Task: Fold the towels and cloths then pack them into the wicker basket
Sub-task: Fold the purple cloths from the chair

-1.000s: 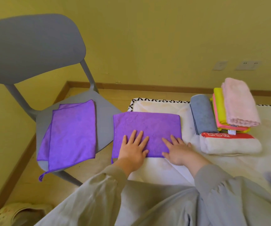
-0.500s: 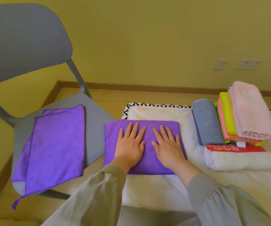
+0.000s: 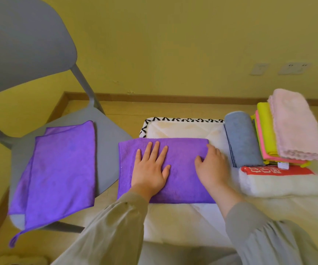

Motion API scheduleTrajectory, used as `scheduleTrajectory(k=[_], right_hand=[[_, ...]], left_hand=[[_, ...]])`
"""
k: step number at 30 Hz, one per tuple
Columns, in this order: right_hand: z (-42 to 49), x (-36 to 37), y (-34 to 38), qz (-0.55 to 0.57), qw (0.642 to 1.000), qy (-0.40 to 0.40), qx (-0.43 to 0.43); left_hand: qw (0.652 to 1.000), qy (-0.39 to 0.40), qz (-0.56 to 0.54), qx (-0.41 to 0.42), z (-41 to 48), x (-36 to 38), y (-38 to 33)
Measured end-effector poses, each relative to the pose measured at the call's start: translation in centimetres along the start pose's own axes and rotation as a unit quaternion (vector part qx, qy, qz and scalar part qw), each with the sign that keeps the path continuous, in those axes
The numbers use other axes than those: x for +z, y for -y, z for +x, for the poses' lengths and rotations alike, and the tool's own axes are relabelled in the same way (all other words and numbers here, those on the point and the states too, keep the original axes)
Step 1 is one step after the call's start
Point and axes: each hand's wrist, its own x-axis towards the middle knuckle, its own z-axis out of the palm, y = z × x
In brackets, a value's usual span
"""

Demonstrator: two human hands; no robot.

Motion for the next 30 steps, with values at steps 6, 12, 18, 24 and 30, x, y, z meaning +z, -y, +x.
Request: scheduleTrajectory(k=[6,12,18,24,30], right_hand=[[1.5,-0.2,0.0,0.187,0.97,0.067,0.143],[0.5,-0.2,0.4,0.21,0.976,0.032,0.038],[1.8,-0.5,1.0,0.363,0.923,0.071,0.11],[1.6,-1.7,1.4,0.393,0.915,0.053,0.068],[-0.3,-5.1,3.8,0.384,0.92,0.045,-0.058]], left_hand=[[1.0,-0.009,-0.002,0.002,0.0,0.2,0.0],[1.0,-0.014,0.007,0.002,-0.2,0.2,0.1],[1.0,-0.016,-0.006,0.002,-0.1,0.4,0.1],[1.0,0.02,-0.021,0.011,-0.5,-0.6,0.4],[0.948,-0.069,-0.307,-0.051,-0.9,-5.6,-0.7]])
